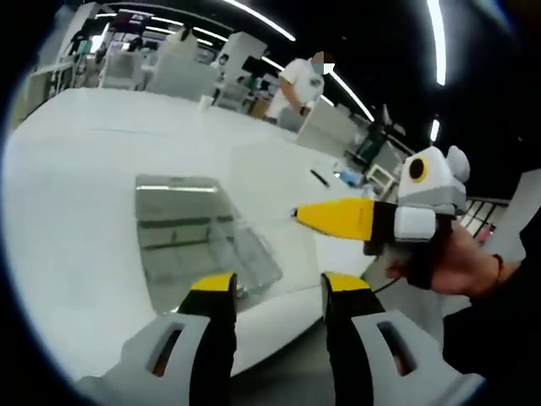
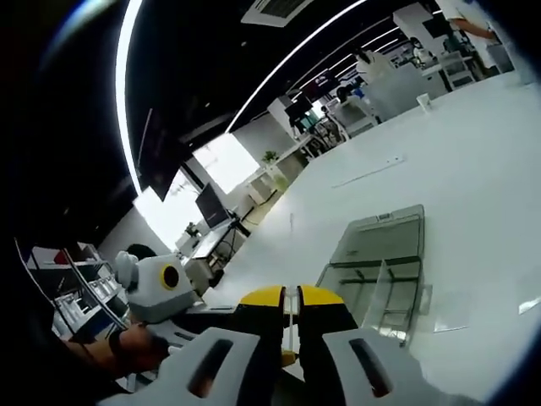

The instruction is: Insert the divider into the dual guide fixture by aligning both edges with the guide slots and pushing it downward to the bottom, including one-sided entry, uneven engagement, binding, and posture correction.

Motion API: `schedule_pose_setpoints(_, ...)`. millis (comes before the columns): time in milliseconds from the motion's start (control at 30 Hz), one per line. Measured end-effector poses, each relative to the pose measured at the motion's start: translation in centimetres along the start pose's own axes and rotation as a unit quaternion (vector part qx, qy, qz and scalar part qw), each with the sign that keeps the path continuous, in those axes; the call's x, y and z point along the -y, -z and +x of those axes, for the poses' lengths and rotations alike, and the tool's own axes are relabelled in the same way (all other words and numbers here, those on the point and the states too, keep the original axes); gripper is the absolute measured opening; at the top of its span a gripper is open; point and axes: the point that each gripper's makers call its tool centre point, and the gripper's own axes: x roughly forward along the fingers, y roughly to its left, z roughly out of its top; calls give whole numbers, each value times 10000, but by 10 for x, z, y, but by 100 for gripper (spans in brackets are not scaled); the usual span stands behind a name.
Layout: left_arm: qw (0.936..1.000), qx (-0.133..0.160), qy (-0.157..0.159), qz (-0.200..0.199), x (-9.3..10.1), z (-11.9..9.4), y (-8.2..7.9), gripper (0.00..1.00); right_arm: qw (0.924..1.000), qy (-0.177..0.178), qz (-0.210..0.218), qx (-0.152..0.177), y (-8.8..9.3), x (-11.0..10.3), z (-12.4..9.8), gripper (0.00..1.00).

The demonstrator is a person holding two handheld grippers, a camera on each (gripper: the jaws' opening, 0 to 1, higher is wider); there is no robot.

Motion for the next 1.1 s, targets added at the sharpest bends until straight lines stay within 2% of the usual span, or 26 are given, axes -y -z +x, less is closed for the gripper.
schedule_pose_setpoints(167,10000,2,21,76,-8,-8,1,41,9992,127,384,-46,0,4,4,0)
schedule_pose_setpoints(233,9999,28,12,96,-11,-11,1,42,9990,192,389,-77,0,5,7,0)
schedule_pose_setpoints(333,9999,43,57,121,-15,-14,1,46,9974,270,650,-140,0,6,9,0)
schedule_pose_setpoints(367,9997,53,90,208,-15,-16,0,48,9965,392,709,-217,2,9,10,0)
schedule_pose_setpoints(433,9996,40,83,269,-17,-18,0,48,9968,358,685,-212,1,8,12,0)
schedule_pose_setpoints(633,9991,59,122,391,-26,-23,-1,50,9956,606,654,-276,2,12,17,0)
schedule_pose_setpoints(933,9976,73,147,667,-32,-28,-4,55,9903,940,844,-585,10,20,25,0)
schedule_pose_setpoints(1100,9968,80,212,773,-37,-29,-3,58,9881,1113,727,-778,13,22,30,0)
